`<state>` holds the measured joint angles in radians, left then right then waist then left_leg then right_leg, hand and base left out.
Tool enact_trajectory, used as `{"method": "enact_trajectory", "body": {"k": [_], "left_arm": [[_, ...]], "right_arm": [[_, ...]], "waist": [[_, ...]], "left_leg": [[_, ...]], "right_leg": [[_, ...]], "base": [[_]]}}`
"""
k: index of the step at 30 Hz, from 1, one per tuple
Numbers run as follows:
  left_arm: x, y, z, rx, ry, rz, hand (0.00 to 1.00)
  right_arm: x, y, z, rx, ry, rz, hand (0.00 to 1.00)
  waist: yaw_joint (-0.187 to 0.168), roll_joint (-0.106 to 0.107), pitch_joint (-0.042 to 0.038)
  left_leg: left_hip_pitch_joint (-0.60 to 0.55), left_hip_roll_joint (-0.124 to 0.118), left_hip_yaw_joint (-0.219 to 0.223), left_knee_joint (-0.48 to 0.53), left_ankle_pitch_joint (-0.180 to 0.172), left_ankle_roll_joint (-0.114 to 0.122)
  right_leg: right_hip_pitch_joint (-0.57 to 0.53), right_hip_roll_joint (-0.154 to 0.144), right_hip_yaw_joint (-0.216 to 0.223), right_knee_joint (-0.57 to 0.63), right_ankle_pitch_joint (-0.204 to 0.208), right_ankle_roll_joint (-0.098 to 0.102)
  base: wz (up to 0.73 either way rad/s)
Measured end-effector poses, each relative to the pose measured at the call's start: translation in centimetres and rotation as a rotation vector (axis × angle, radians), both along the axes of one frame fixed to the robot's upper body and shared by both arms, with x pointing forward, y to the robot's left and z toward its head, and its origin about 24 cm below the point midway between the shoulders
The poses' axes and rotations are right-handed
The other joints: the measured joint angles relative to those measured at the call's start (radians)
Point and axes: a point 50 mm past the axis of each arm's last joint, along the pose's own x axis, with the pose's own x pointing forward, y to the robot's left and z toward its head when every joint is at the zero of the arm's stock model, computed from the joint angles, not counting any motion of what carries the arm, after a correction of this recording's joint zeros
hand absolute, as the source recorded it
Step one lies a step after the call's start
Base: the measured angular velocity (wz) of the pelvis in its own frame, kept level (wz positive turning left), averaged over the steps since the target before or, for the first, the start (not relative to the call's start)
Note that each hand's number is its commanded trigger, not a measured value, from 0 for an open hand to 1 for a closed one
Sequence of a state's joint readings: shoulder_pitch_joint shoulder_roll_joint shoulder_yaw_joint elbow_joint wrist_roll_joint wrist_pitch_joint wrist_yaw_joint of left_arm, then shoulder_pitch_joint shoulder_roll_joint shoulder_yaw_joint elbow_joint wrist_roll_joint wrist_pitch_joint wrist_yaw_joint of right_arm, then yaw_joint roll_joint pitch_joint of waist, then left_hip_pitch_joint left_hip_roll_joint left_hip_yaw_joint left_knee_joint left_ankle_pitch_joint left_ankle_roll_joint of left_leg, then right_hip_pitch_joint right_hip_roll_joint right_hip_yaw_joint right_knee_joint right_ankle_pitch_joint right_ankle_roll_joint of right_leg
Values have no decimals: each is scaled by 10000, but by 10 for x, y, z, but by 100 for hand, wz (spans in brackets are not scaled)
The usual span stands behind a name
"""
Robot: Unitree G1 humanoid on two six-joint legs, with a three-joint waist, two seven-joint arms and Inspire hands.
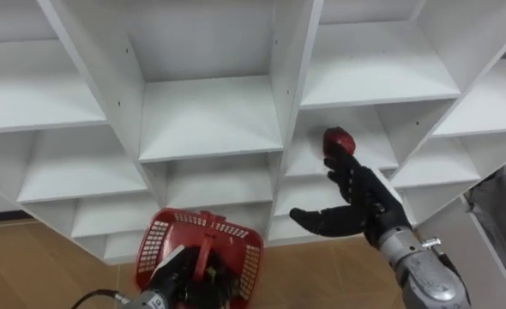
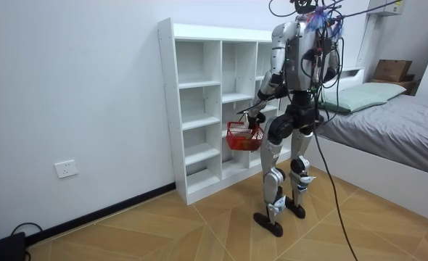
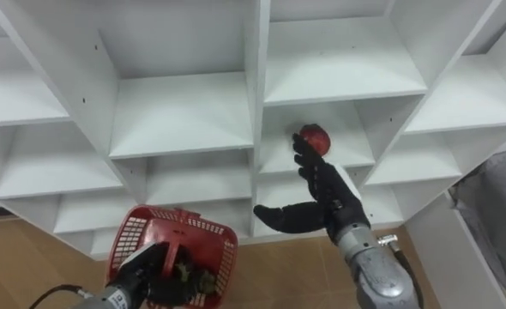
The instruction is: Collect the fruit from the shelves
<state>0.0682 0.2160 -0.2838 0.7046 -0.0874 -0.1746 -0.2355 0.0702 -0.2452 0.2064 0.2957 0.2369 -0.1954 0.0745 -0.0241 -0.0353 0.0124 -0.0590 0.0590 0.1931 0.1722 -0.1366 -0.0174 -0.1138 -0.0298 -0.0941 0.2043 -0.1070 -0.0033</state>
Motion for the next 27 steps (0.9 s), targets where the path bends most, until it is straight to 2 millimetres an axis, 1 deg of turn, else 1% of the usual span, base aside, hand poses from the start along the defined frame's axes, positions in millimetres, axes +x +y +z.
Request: {"method": "enact_trajectory", "body": {"k": [2, 4, 8, 15, 21, 25, 27], "left_arm": [[-1, 2, 0, 53, -33, 158, 100], [-3, 5, 0, 79, 3, 296, 100], [-7, 11, -1, 146, 42, 664, 100], [-12, 20, -1, 254, 58, 1128, 100], [-16, 20, -3, 247, 180, 1156, 100], [-16, 20, -3, 215, 204, 1109, 100], [-15, 21, -2, 168, 175, 1080, 100]], "right_arm": [[1, -4, 1, -39, -77, -418, 0], [2, -11, 3, -124, -216, -1011, 0], [3, -17, 5, -275, -349, -1696, 0], [3, -29, 5, -490, -471, -2746, 0], [2, -37, 7, -773, -601, -3328, 0], [2, -39, 4, -1521, -644, -3427, 0], [2, -40, 1, -1721, -549, -3469, 0]], "waist": [[-76, -8, -6], [-81, -13, -8], [-155, -54, -14], [-197, -282, -23], [-193, -274, -23], [-8, -276, -23], [-4, -277, -26]], "left_leg": [[57, -1, -8, -25, 0, -1], [142, -8, 28, -69, 0, -1], [191, -11, 28, -78, 0, -1], [339, -17, -63, -82, -7, -11], [343, -19, -110, -75, -8, -12], [306, -14, -127, -76, -10, -15], [196, -18, -240, -39, -10, -16]], "right_leg": [[58, 8, 10, -19, -2, 1], [120, 8, 28, -17, -12, 14], [183, 9, 26, -23, -21, 20], [337, 5, 9, -24, -50, 22], [396, -1, -86, -49, -54, 18], [392, -12, -156, -52, -65, 5], [393, -33, -299, -108, -64, 2]], "base": [[-2], [0], [-1], [0], [3], [2], [18]]}}
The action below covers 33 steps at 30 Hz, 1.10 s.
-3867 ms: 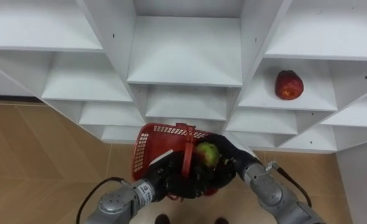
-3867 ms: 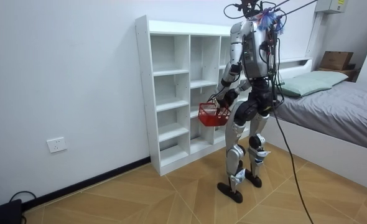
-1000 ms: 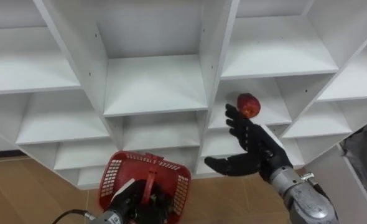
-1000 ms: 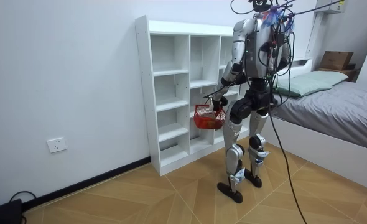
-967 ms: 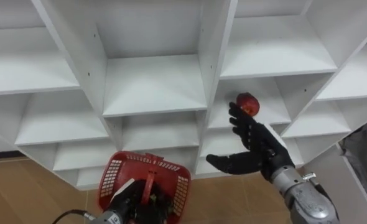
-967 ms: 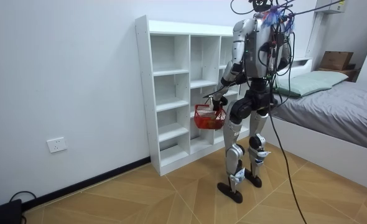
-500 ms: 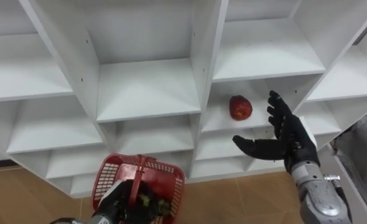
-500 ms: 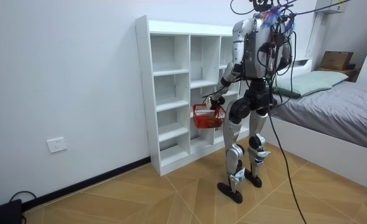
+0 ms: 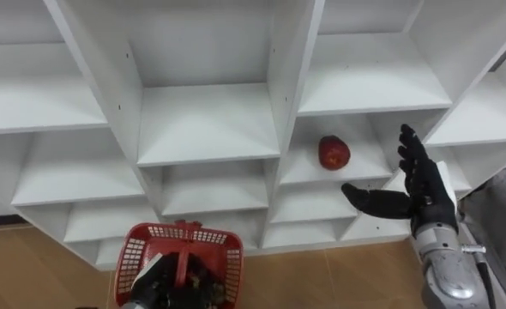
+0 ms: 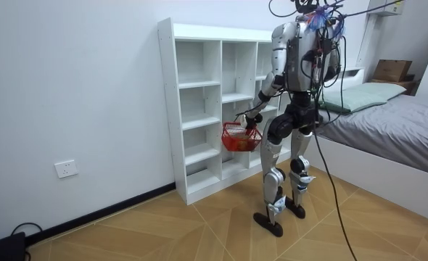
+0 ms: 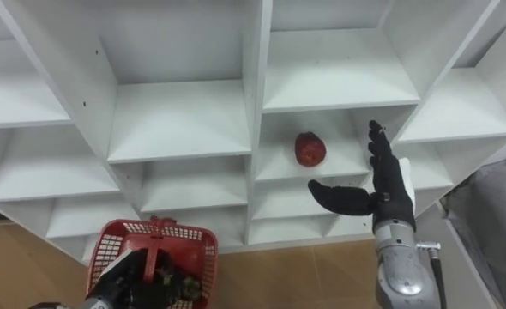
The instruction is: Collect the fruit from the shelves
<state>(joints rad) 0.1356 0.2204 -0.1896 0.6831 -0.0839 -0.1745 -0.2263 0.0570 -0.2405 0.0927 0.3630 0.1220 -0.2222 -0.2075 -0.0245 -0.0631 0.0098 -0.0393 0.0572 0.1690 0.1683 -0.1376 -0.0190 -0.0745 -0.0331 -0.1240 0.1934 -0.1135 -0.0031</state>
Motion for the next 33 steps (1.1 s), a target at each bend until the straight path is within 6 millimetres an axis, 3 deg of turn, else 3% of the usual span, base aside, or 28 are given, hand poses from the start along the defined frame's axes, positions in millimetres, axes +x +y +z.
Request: {"method": "enact_trajectory", "body": {"k": [8, 13, 17, 20, 22, 33], "left_arm": [[7, -2, 6, -42, -363, -127, 100], [17, -3, 9, -37, -586, -180, 100], [21, -5, 11, -26, -643, -293, 100], [22, -5, 11, -19, -629, -314, 100], [28, -6, 14, -13, -804, -353, 100], [33, -9, 15, -194, -792, -544, 100]], "right_arm": [[17, -2, 0, -599, 49, 81, 0], [38, -7, 3, -926, 23, -181, 0], [41, -11, 3, -1222, 138, -177, 0], [45, -11, 4, -1298, 145, -201, 0], [52, -13, 5, -1497, 197, -371, 0], [65, -28, 15, -1904, 109, -922, 0]], "waist": [[56, 48, -9], [230, 49, -3], [325, 51, 9], [341, 38, 66], [360, 3, 146], [876, 6, 221]], "left_leg": [[-381, -5, -226, 70, 5, -8], [-735, -5, -330, 234, 6, -7], [-889, -18, -418, 325, 5, -7], [-1130, -20, -528, 462, 6, -7], [-1525, -25, -650, 677, 6, -6], [-2569, -16, -746, 1209, 8, 1]], "right_leg": [[-202, -8, -221, -103, 6, -17], [-521, -31, -298, 25, 4, -30], [-618, -90, -485, 122, -62, -55], [-746, -124, -660, 140, -61, -56], [-1066, -143, -736, 299, -70, -70], [-2110, -213, -744, 916, -155, -150]], "base": [[9], [4], [10], [12], [14], [2]]}}
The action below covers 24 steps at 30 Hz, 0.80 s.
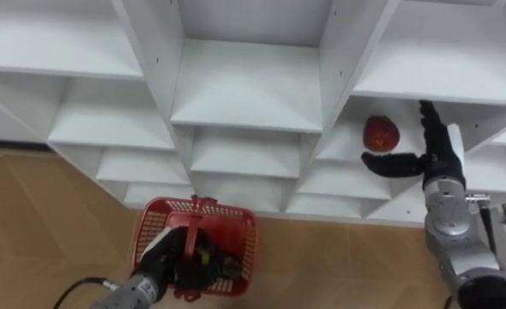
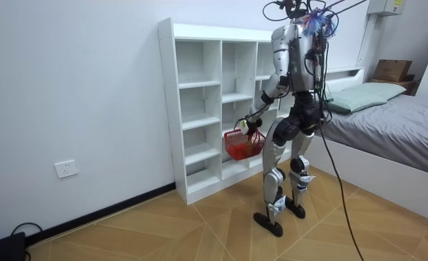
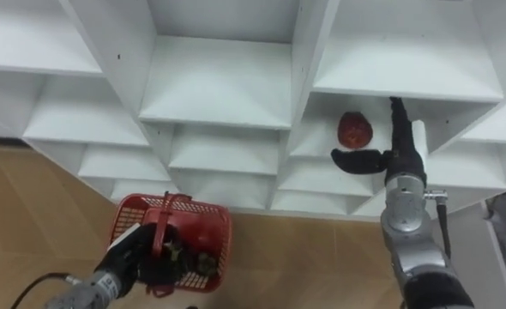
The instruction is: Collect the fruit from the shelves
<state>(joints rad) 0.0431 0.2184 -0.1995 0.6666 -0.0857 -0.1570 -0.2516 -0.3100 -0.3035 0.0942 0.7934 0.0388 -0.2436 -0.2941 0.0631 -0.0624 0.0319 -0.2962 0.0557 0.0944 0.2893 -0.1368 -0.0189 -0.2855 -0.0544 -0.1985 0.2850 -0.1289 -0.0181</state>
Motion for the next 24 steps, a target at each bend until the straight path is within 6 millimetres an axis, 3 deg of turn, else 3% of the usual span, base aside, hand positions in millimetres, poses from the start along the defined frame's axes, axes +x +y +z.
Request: {"method": "enact_trajectory", "body": {"k": [5, 7, 15, 24], "left_arm": [[-1, 1, -2, 54, 124, 67, 100], [-2, 1, -3, 64, 176, 87, 100], [3, 1, 0, -194, 73, 227, 100], [3, -3, -1, -247, 141, -28, 100]], "right_arm": [[5, -6, 2, -153, 81, -265, 0], [5, -8, 2, -173, 126, -383, 0], [12, -14, 9, -349, 30, -547, 0], [22, -26, 22, -492, -213, -953, 0]], "waist": [[1, -11, 19], [17, -55, 88], [158, -119, 204], [340, -191, 258]], "left_leg": [[-573, -2, -137, 455, -1, -1], [-739, 3, -187, 628, -3, -5], [-1687, 7, -420, 1480, -71, -79], [-2453, -4, -598, 2429, -274, -193]], "right_leg": [[-516, -131, -234, 557, -182, -88], [-696, -167, -278, 772, -283, -133], [-1640, -319, -285, 1825, -609, -245], [-2450, -509, -356, 3100, -1056, -395]], "base": [[10], [13], [8], [4]]}}
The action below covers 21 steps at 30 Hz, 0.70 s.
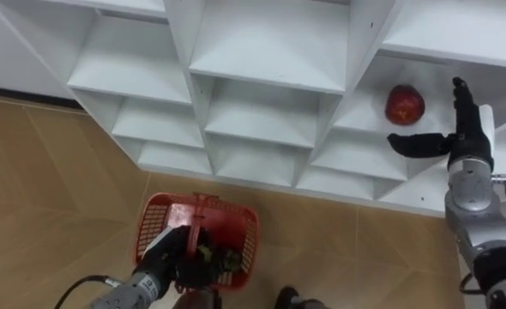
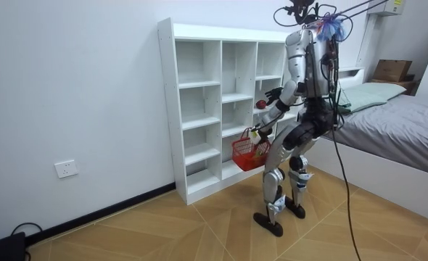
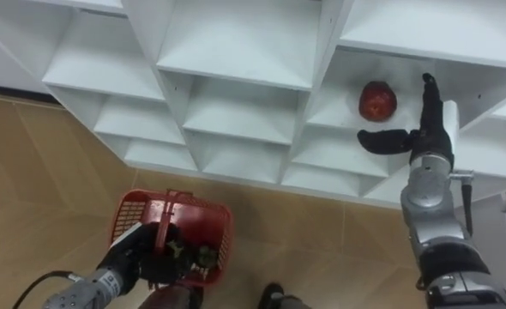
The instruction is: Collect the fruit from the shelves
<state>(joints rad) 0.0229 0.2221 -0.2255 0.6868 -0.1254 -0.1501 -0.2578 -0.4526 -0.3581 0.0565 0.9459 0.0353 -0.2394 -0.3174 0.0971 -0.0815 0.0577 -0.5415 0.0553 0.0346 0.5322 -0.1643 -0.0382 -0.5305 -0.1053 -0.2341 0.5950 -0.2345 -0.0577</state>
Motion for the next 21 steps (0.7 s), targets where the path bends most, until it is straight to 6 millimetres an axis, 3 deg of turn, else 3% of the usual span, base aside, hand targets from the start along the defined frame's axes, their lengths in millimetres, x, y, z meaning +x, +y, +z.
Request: {"method": "enact_trajectory", "body": {"k": [10, 21], "left_arm": [[5, -5, 2, 38, -108, -290, 100], [7, -4, 3, -478, 57, 142, 100]], "right_arm": [[-1, -3, 2, -136, -199, -450, 0], [1, -5, 6, -107, -478, -896, 0]], "waist": [[194, -64, 23], [192, -75, 22]], "left_leg": [[-807, 76, -296, 831, -184, -150], [-890, 28, -320, 939, -302, -137]], "right_leg": [[-666, 14, -140, 723, -218, -241], [-727, -43, -149, 901, -343, -205]], "base": [[3], [0]]}}
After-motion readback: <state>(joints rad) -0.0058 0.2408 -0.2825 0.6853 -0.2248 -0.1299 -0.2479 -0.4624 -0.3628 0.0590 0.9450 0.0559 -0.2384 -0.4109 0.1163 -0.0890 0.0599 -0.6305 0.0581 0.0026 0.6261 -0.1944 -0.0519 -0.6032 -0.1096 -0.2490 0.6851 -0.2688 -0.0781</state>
